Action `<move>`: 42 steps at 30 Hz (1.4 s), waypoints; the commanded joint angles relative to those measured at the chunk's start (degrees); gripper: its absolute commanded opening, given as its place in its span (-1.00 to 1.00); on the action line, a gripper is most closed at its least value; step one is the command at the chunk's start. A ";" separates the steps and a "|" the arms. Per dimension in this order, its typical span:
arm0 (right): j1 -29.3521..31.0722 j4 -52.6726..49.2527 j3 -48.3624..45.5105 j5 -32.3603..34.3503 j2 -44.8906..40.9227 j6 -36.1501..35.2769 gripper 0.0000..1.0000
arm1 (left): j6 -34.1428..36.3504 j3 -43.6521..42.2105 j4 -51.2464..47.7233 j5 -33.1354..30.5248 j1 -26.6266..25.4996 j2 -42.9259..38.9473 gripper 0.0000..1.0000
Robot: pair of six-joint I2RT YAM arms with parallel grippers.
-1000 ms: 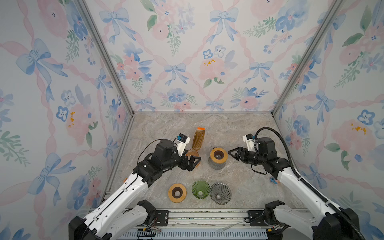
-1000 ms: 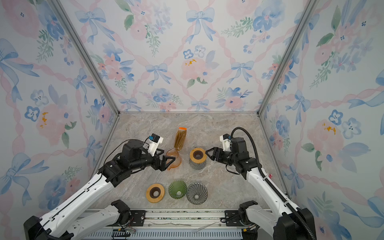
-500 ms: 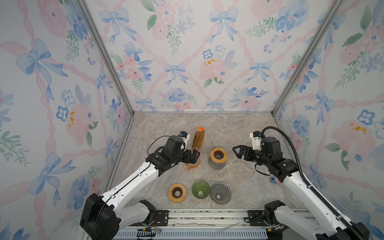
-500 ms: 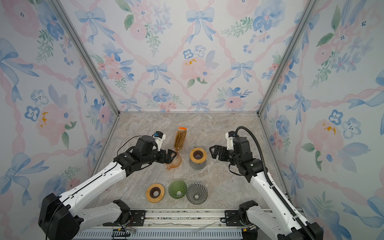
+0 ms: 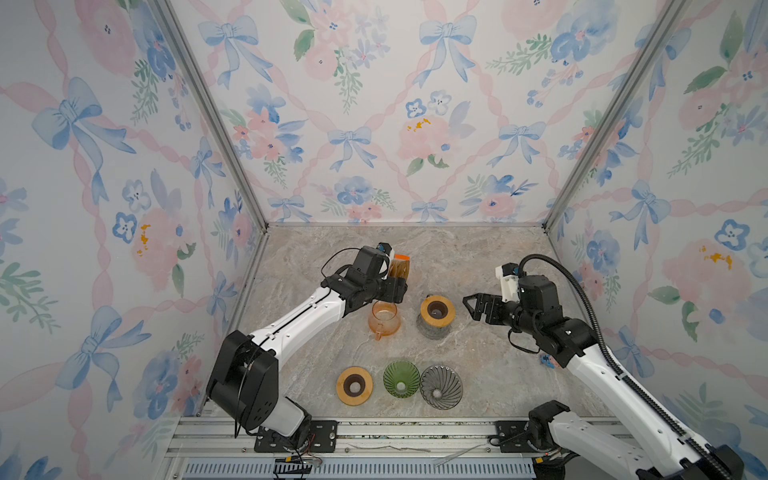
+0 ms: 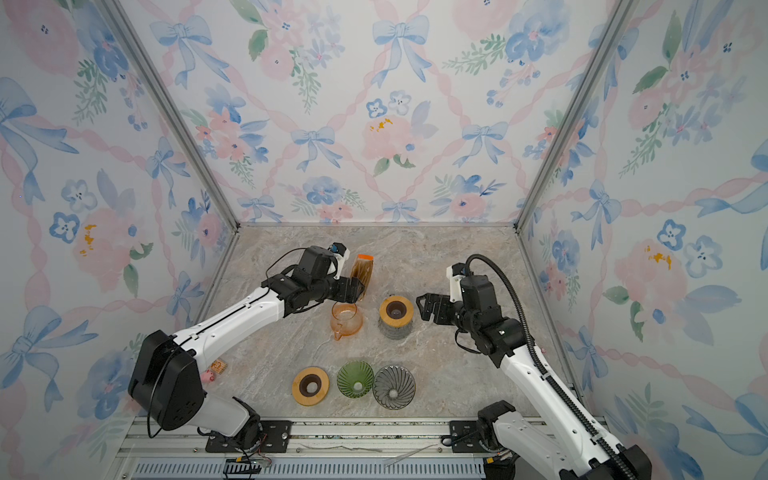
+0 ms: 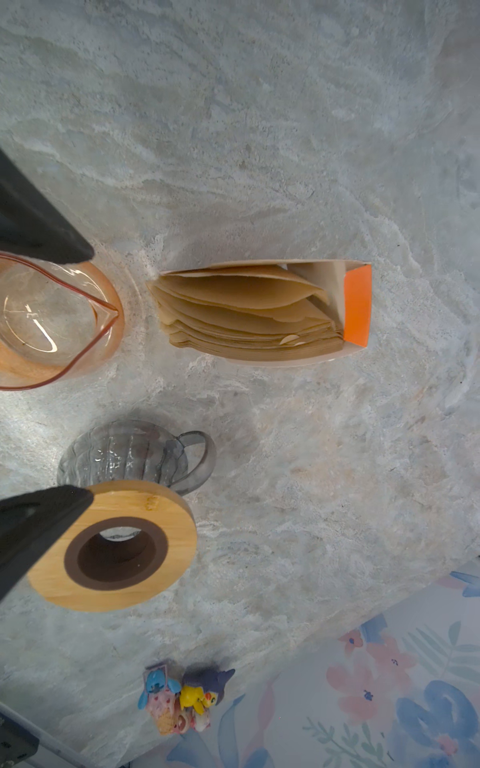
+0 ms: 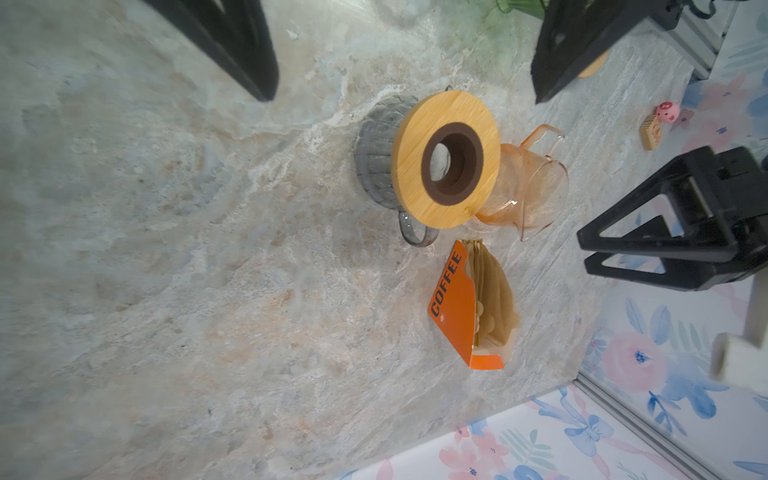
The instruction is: Place the coffee filter in the dripper
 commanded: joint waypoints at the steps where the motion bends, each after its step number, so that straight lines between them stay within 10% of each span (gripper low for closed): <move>1: 2.98 -4.26 1.85 0.59 -1.26 1.93 0.99 | 3.11 2.29 -1.48 3.46 0.85 1.05 0.69; 31: 12.98 -13.90 -6.79 -10.94 -3.35 2.44 0.31 | 12.06 -11.74 -0.59 29.02 -1.55 -20.82 0.96; 42: 16.32 -12.11 -11.40 -12.26 -3.50 4.97 0.03 | 11.97 -12.21 -0.57 27.91 -2.08 -23.57 0.97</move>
